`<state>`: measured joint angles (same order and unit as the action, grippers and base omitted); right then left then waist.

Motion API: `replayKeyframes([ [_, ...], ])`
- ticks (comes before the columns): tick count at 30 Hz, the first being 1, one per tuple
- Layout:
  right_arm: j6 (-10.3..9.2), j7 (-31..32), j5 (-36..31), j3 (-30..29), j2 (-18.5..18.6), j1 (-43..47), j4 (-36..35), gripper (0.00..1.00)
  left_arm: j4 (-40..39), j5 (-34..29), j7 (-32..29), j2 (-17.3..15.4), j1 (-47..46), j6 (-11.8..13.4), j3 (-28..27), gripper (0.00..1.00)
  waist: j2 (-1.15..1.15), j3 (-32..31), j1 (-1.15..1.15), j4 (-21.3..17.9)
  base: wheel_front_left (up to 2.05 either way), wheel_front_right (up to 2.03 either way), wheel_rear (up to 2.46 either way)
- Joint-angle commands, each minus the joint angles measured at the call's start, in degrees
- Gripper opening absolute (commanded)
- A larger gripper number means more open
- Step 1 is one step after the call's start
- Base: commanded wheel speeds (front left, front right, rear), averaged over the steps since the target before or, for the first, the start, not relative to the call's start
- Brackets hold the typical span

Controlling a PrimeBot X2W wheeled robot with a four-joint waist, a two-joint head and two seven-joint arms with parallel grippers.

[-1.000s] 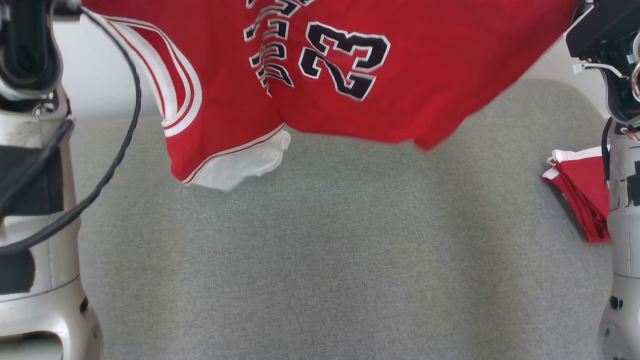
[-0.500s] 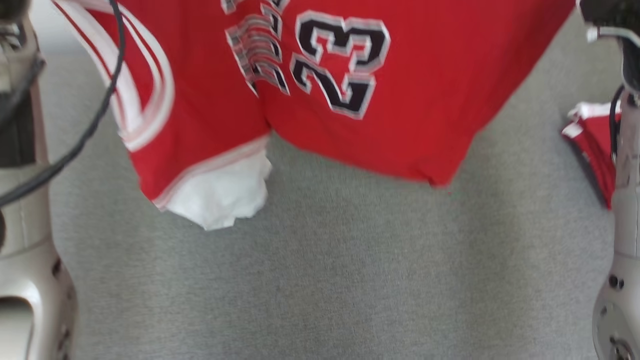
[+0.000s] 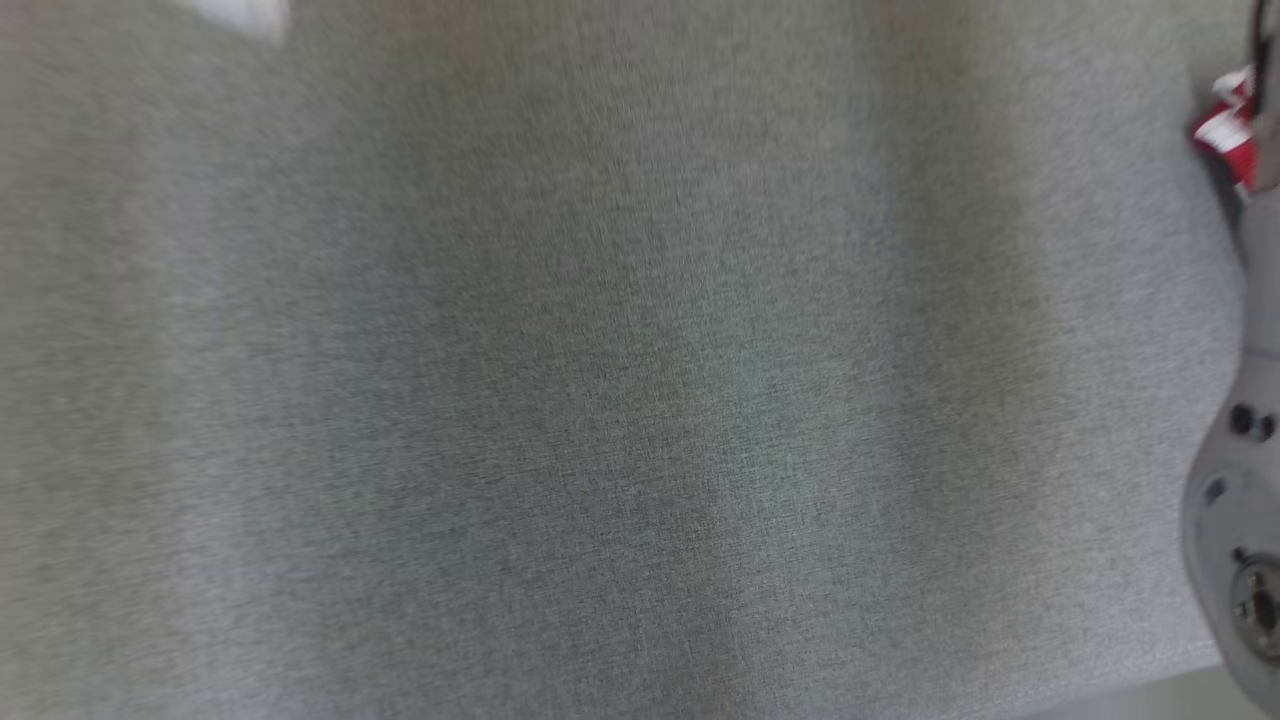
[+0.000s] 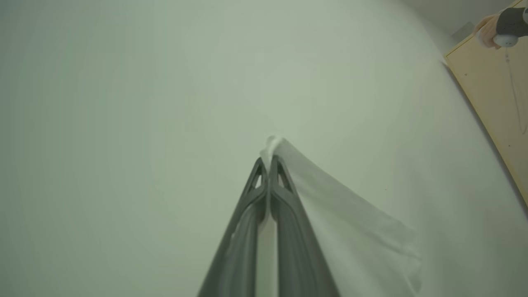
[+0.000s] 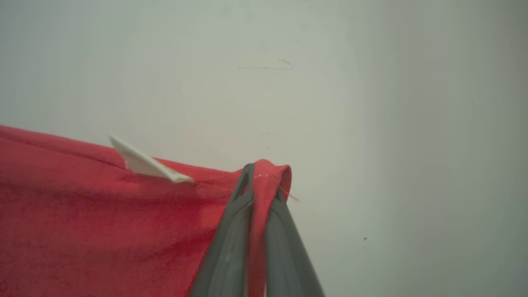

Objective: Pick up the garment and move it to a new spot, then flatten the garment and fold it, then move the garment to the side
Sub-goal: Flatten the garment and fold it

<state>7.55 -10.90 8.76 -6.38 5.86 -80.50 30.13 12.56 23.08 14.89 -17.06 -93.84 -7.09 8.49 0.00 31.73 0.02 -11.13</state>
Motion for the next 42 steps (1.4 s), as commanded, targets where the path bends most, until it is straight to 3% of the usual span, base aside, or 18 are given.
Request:
replayKeyframes([
  [1,-0.17,-2.0,-2.0,0.1,0.8,-0.7,0.0,0.0,-3.7,-0.7,0.3,0.4,0.2,-0.3,-0.1,0.0,0.0,5.7,-0.02,-1.9,0.0,0.0,0.0],
  [7,-0.17,-4.3,-7.6,4.1,3.2,2.2,-2.6,0.0,-14.9,3.2,0.3,0.2,10.2,-0.4,3.3,0.0,0.0,9.8,-0.02,-1.1,0.0,0.0,0.0],
  [16,-0.17,-4.3,-4.9,11.6,7.8,11.6,-7.4,0.0,-23.4,9.7,0.3,0.7,25.5,-0.4,3.7,0.0,0.0,9.5,-0.02,1.8,0.0,0.0,0.0],
  [21,-0.17,-3.8,0.4,15.7,10.1,15.5,-3.8,0.0,-22.6,15.0,0.3,1.1,33.9,-0.4,3.5,0.0,0.0,6.6,-0.02,3.0,0.0,0.0,0.0],
  [26,-0.17,1.6,6.6,17.8,11.8,21.1,-1.7,0.0,-19.0,19.7,0.3,-1.3,44.0,-0.4,6.0,0.0,0.0,2.2,-0.02,3.9,0.0,0.0,0.0],
  [33,-0.17,9.4,10.9,15.1,12.1,30.4,-2.5,0.0,-15.5,26.9,0.3,-1.2,57.3,-0.4,11.1,0.0,0.0,-5.6,-0.02,5.7,0.0,0.0,0.0],
  [42,-0.17,14.6,12.2,10.0,8.9,44.7,-4.0,0.0,-12.2,34.0,-0.4,-1.1,73.2,-0.4,16.0,0.0,0.0,-16.0,-0.02,7.9,0.0,0.0,0.0],
])
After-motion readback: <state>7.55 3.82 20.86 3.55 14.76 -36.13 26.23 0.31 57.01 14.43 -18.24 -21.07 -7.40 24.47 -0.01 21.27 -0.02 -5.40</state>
